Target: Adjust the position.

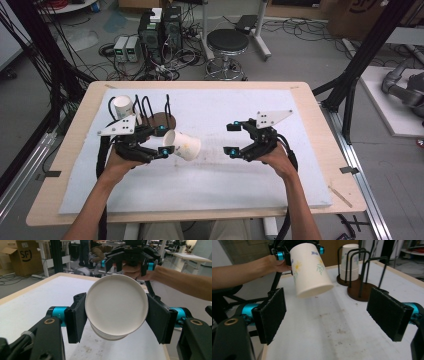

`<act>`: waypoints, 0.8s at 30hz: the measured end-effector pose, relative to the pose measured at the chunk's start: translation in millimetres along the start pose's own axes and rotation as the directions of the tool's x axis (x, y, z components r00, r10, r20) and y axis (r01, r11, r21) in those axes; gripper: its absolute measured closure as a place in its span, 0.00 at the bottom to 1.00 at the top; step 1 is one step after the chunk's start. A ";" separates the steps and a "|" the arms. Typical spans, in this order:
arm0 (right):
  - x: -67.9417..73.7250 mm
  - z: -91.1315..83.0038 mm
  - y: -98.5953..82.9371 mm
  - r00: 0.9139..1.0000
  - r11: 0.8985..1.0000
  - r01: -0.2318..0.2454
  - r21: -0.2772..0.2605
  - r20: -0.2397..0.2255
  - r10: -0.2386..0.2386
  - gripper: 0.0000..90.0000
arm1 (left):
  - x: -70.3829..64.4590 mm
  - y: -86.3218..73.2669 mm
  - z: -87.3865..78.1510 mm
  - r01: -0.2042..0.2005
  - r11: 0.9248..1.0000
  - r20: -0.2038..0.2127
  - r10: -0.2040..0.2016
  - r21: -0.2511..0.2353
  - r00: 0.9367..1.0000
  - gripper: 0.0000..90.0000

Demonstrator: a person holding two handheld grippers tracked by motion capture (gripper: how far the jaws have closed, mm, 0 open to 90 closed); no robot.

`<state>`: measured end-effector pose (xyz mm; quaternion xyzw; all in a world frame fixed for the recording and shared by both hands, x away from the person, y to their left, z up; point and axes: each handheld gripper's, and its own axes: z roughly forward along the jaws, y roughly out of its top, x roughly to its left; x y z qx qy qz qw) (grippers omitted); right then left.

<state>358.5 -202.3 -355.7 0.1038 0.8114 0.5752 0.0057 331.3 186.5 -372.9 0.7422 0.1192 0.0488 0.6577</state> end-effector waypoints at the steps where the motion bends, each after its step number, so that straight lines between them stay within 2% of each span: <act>1: -0.6 3.7 2.4 1.000 1.000 0.009 0.005 -0.015 -0.009 0.18 | -0.7 0.1 1.9 -0.003 1.000 0.007 0.003 -0.001 1.000 0.41; 5: -1.1 17.0 10.1 0.998 0.999 0.032 -0.013 -0.062 -0.033 0.18 | -3.6 0.5 9.9 -0.007 1.000 0.026 0.007 -0.008 1.000 0.41; 16: 1.8 42.8 22.0 0.987 0.998 0.057 0.019 -0.151 -0.053 0.18 | -9.1 0.4 28.4 -0.018 1.000 0.060 0.018 0.002 0.998 0.41; 24: 4.3 55.0 20.7 0.982 0.996 0.070 0.054 -0.177 -0.060 0.18 | -11.9 1.8 32.5 -0.022 1.000 0.078 0.021 0.005 0.997 0.41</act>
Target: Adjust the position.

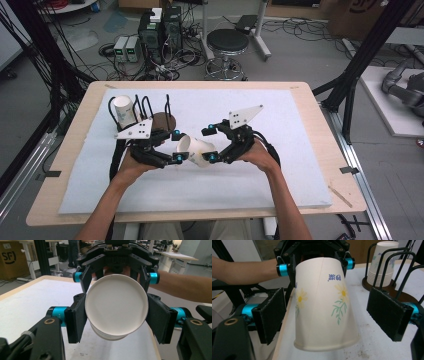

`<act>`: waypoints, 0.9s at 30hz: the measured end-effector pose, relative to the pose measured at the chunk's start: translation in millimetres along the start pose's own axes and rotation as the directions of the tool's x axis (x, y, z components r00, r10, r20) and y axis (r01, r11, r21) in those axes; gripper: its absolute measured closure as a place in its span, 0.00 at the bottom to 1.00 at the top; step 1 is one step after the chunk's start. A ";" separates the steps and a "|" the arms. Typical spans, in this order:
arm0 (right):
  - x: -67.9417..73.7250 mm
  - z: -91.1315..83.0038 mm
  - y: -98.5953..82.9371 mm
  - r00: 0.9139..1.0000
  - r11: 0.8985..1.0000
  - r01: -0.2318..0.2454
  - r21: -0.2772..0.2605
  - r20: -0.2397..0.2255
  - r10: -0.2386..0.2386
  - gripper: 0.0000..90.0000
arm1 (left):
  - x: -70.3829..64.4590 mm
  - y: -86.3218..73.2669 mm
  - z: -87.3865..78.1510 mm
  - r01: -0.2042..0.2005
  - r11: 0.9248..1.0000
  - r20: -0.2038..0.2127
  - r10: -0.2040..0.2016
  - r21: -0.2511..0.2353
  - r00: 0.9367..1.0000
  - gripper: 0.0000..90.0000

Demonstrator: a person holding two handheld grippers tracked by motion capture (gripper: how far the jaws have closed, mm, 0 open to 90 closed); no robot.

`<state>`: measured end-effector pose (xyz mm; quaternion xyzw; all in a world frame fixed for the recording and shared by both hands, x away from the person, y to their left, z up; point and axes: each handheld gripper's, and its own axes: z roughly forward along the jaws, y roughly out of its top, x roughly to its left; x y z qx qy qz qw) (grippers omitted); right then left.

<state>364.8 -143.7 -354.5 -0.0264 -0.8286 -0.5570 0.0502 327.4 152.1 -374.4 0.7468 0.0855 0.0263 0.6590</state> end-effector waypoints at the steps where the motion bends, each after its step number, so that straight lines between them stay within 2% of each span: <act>1: 0.6 0.8 0.1 1.000 1.000 -0.003 0.006 -0.001 0.003 0.18 | -0.5 0.4 0.8 0.000 1.000 0.002 0.000 0.000 1.000 0.41; 9: 4.5 9.3 -0.4 1.000 0.999 0.025 0.038 -0.020 -0.024 0.18 | -4.2 7.2 5.6 -0.008 1.000 0.014 0.009 -0.017 1.000 0.41; 21: 5.5 18.4 -3.8 0.998 0.998 0.025 0.062 -0.051 -0.022 0.19 | -7.1 14.7 3.5 -0.023 0.999 0.018 0.024 -0.028 1.000 0.41; 27: 4.7 17.7 -5.8 0.998 0.997 0.031 0.068 -0.054 -0.028 0.29 | -7.1 14.3 3.7 -0.022 1.000 0.023 0.022 -0.020 0.999 0.41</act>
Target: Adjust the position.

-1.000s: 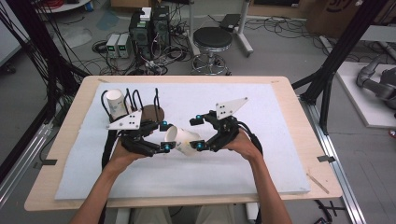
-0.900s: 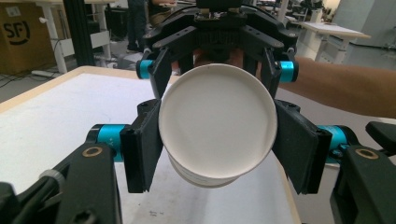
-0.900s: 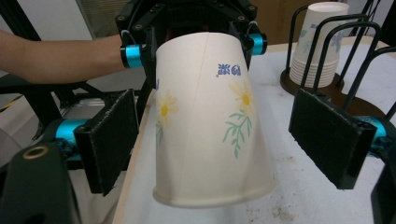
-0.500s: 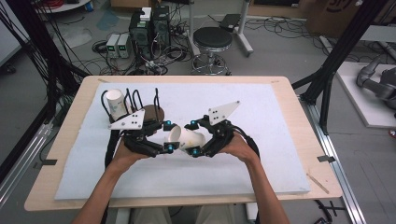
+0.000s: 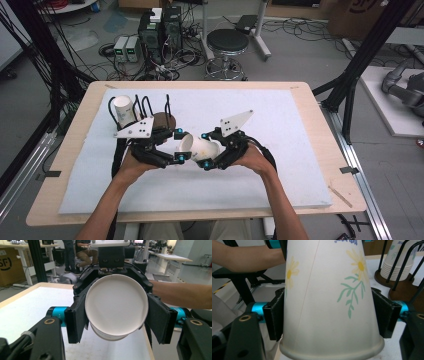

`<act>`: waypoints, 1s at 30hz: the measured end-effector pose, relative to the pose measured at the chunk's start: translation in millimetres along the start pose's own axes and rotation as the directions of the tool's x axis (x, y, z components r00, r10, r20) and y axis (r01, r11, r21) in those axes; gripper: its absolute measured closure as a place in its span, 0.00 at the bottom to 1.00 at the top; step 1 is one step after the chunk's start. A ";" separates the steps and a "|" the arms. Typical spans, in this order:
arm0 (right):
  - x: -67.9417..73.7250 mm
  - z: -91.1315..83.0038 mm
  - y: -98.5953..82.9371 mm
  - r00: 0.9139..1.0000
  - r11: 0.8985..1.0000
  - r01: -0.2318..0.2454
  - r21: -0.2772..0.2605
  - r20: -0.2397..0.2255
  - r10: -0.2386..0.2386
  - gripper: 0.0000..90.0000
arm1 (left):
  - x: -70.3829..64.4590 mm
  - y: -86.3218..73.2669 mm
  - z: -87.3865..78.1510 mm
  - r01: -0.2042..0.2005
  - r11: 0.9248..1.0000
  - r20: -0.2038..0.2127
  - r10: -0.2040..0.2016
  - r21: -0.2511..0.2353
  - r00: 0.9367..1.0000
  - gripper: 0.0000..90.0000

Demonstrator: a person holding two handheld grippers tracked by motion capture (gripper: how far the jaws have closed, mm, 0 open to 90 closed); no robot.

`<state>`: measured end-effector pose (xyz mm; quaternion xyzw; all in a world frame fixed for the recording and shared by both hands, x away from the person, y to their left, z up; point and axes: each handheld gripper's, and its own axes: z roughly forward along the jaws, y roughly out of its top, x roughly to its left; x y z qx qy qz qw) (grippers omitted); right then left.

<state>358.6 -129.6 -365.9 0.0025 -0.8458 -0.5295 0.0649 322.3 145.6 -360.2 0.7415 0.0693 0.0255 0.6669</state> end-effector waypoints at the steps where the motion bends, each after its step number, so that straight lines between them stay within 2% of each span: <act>1: -0.2 -0.1 -0.2 1.000 1.000 0.002 0.003 -0.002 -0.002 0.30 | 0.1 -0.1 0.2 -0.001 1.000 0.000 0.001 0.003 1.000 0.41; 7: 0.3 -1.5 -0.3 1.000 1.000 0.008 0.016 -0.005 -0.008 0.34 | 0.2 -0.6 1.3 -0.003 1.000 0.003 0.003 0.001 1.000 0.41; 9: 0.3 -1.7 -0.3 1.000 1.000 0.008 0.018 -0.003 -0.008 0.35 | -0.5 -0.9 1.4 -0.010 1.000 -0.005 0.010 0.003 1.000 0.41; 11: -0.2 -2.1 -0.6 1.000 1.000 0.008 0.023 0.003 -0.008 0.35 | -2.4 -1.7 1.9 -0.035 0.999 -0.030 0.035 0.004 0.999 0.39; 12: -0.1 -2.4 -0.8 1.000 1.000 0.001 0.025 0.001 -0.001 0.35 | -4.2 -2.5 2.6 -0.058 0.998 -0.063 0.059 0.007 0.996 0.32; 13: -0.1 -2.8 -0.9 1.000 1.000 -0.001 0.027 0.006 0.001 0.35 | -4.9 -3.3 3.3 -0.074 0.997 -0.085 0.074 0.007 0.994 0.20; 15: 0.2 -4.2 -0.8 1.000 1.000 -0.003 0.029 0.015 0.002 0.35 | -4.0 -5.3 2.1 -0.094 0.996 -0.060 0.094 -0.003 0.994 0.08; 17: 0.4 -6.3 -1.0 1.000 0.999 -0.012 0.031 0.023 0.011 0.35 | -4.9 -6.9 0.0 -0.124 0.992 -0.046 0.123 -0.022 0.991 0.06; 18: 0.2 -6.9 -1.1 1.000 1.000 -0.013 0.029 0.024 0.012 0.35 | -5.6 -7.0 -1.0 -0.117 0.993 -0.036 0.116 -0.015 0.993 0.06; 20: -0.1 -8.5 -1.5 0.999 0.999 -0.016 0.032 0.034 0.015 0.35 | -6.4 -6.8 -2.1 -0.108 0.994 -0.033 0.108 0.016 0.994 0.06; 22: 0.1 -9.8 -1.7 0.999 0.999 -0.029 0.032 0.036 0.028 0.35 | -7.1 -6.5 -3.0 -0.114 0.992 -0.047 0.117 0.058 0.992 0.06; 24: 0.7 -9.9 -1.7 0.999 0.999 -0.038 0.038 0.041 0.036 0.35 | -6.6 -6.5 -3.8 -0.082 0.993 -0.053 0.087 0.089 0.995 0.06; 26: 1.3 -9.7 -1.5 0.998 0.997 -0.046 0.066 0.050 0.043 0.35 | -5.8 -6.9 -4.7 -0.052 0.990 -0.071 0.061 0.131 0.996 0.10; 28: 1.7 -8.7 0.0 0.997 0.993 -0.049 0.110 0.057 0.043 0.35 | -5.7 -7.1 -4.5 -0.037 0.980 -0.068 0.051 0.196 0.996 0.10; 30: 3.4 -7.9 2.8 0.997 0.986 -0.053 0.156 0.070 0.042 0.35 | -7.0 -6.4 -4.1 -0.048 0.965 -0.065 0.066 0.256 0.996 0.10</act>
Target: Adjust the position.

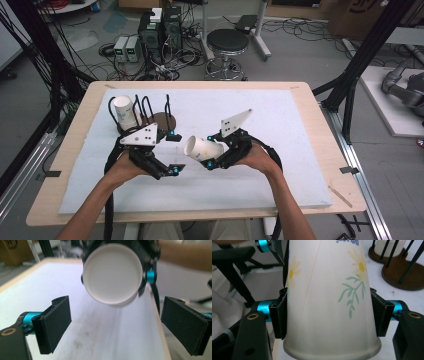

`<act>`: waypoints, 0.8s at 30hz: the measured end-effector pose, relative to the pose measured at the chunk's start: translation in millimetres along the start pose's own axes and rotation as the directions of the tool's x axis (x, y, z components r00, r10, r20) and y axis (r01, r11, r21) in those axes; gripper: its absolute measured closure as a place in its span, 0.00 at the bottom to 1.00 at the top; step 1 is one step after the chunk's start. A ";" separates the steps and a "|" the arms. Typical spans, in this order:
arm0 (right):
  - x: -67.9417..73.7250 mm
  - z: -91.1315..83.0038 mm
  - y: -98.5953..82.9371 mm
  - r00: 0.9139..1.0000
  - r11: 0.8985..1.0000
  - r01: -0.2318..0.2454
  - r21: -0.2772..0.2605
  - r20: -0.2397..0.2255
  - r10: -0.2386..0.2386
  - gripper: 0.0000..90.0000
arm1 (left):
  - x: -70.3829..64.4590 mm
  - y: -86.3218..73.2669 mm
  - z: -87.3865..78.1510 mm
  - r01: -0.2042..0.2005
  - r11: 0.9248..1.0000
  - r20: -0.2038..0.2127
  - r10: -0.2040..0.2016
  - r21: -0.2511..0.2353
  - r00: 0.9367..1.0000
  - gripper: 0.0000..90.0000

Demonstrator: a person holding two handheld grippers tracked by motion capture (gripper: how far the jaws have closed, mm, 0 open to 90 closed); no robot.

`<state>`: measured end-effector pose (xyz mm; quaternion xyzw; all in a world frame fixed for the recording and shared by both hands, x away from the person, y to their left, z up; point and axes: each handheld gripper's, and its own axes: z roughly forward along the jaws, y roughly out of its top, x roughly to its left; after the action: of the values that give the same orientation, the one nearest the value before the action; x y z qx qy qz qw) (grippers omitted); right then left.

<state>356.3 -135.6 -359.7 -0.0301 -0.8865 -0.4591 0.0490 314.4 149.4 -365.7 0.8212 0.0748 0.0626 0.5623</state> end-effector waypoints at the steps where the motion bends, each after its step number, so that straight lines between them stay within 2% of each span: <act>1: 0.4 0.3 1.5 1.000 1.000 0.001 0.024 0.004 -0.001 0.35 | -0.3 0.9 0.0 -0.003 1.000 0.008 0.003 0.025 1.000 0.10; 4: 1.8 2.7 6.3 1.000 0.994 0.003 0.111 0.019 -0.005 0.35 | -0.3 4.6 0.5 -0.025 0.994 0.014 0.023 0.109 1.000 0.10; 6: 3.2 5.2 10.0 0.999 0.985 0.006 0.174 0.032 -0.012 0.35 | 0.7 6.7 1.6 -0.034 0.985 0.022 0.031 0.166 0.999 0.10; 9: 4.4 8.8 15.1 0.999 0.969 0.012 0.246 0.046 -0.024 0.35 | 3.2 8.1 4.3 -0.031 0.970 0.046 0.020 0.241 0.999 0.10; 15: 5.2 17.5 23.2 0.997 0.921 0.015 0.389 0.061 -0.042 0.35 | 8.6 9.2 9.0 -0.051 0.931 0.063 0.030 0.361 0.998 0.10; 16: 6.7 18.5 24.8 0.997 0.908 -0.002 0.419 0.068 -0.029 0.35 | 8.9 9.0 9.8 -0.049 0.924 0.062 0.027 0.380 0.998 0.10; 17: 6.6 20.2 25.9 0.997 0.899 0.003 0.437 0.070 -0.038 0.35 | 9.5 8.9 10.6 -0.054 0.916 0.062 0.031 0.398 0.998 0.10; 20: 7.3 24.8 29.7 0.996 0.865 0.003 0.503 0.078 -0.049 0.35 | 10.1 8.9 13.0 -0.047 0.898 0.059 0.023 0.437 0.998 0.10; 21: 7.1 25.9 30.4 0.996 0.861 0.005 0.508 0.076 -0.050 0.35 | 10.5 9.3 13.8 -0.048 0.889 0.061 0.023 0.455 0.998 0.10; 24: 7.1 27.7 32.5 0.995 0.852 0.010 0.524 0.076 -0.058 0.35 | 10.8 9.1 17.7 -0.056 0.869 0.067 0.026 0.491 0.997 0.10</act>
<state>350.8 -94.2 -348.4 -0.0203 -0.9795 -0.2001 0.0078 328.7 132.1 -363.5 0.9401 0.0546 0.0296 0.3351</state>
